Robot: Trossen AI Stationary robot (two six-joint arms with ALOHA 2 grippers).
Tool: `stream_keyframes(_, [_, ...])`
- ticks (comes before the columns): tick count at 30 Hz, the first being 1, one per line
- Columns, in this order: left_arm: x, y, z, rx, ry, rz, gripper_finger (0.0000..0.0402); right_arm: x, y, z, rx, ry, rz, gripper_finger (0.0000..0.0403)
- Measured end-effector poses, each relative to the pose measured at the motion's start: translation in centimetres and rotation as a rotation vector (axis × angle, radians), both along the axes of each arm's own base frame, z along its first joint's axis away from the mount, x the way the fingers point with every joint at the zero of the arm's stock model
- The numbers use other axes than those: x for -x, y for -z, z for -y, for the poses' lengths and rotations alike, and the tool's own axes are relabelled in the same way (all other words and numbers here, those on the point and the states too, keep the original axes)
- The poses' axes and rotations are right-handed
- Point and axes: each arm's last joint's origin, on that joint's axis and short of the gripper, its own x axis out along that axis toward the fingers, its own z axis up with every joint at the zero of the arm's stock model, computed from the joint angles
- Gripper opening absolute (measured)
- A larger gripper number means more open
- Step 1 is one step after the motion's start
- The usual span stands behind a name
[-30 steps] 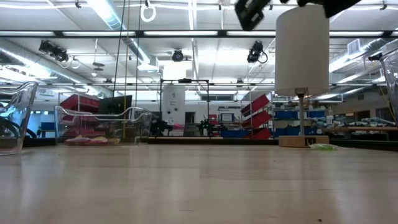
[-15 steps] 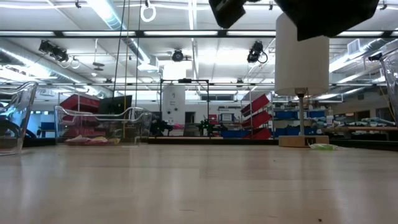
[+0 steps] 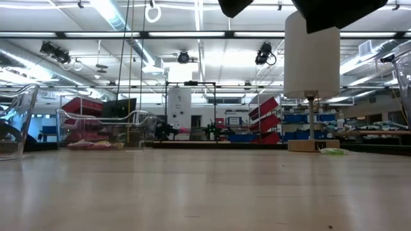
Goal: Sort candy
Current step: Put the orange gummy into the bottom left transparent bin
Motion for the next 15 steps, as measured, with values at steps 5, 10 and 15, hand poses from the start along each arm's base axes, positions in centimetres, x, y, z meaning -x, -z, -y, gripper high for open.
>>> stream_keyframes(5, [-0.10, -0.02, -0.06, 0.007, 0.015, -0.002, 0.0132, -0.01, 0.13, 0.02, 0.019, 0.009, 0.001, 0.0000])
stream_keyframes(10, [-0.08, 0.03, -0.08, 0.028, 0.005, -0.007, 0.0127, -0.12, 0.13, 0.30, 0.024, 0.026, 0.006, 0.0000])
stream_keyframes(15, [0.08, 0.25, -0.07, 0.044, -0.009, -0.030, 0.0080, -0.27, 0.15, 0.88, 0.020, 0.022, -0.002, 0.0002])
